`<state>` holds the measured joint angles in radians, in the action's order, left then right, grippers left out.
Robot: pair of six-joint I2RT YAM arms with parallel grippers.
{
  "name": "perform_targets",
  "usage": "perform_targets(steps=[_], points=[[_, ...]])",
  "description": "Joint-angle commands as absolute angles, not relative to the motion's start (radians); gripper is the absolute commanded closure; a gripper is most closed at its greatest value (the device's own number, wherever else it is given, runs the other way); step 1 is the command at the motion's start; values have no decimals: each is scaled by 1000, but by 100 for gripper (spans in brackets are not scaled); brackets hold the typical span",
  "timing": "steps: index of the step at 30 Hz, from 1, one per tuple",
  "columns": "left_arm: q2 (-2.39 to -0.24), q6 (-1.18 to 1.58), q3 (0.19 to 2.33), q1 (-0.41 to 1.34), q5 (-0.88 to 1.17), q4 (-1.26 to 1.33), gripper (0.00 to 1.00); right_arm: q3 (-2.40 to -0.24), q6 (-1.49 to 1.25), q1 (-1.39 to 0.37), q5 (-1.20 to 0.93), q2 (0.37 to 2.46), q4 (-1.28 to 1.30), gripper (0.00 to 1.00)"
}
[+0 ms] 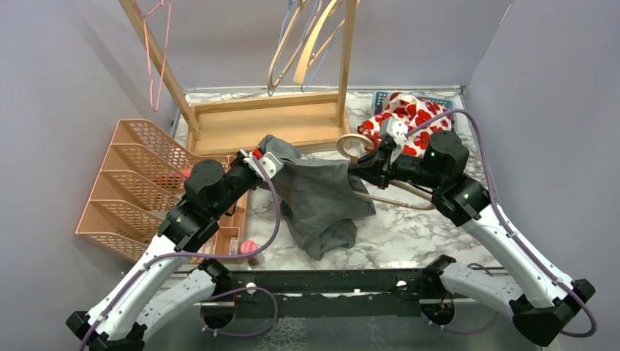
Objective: Place the skirt on the hanger
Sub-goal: Hang the skirt on the hanger.
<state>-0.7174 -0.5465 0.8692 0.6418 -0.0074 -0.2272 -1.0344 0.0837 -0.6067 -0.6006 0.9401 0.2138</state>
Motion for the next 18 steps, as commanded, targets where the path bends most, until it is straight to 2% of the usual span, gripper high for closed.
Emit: perform_targets(steps=[1, 6, 10, 14, 18], points=[[-711, -537, 910, 644, 18, -311, 96, -1010, 152, -606, -743, 894, 123, 99], [-726, -486, 979, 644, 57, -434, 61, -965, 124, -606, -783, 858, -5, 99], [-718, -463, 1059, 644, 83, -489, 41, -943, 108, -606, -785, 851, -71, 99], [-712, -435, 1159, 644, 171, -520, 30, -943, 101, -606, -798, 861, -98, 99], [-700, -399, 1204, 643, 297, -537, 29, -950, 89, -606, -796, 872, -111, 99]])
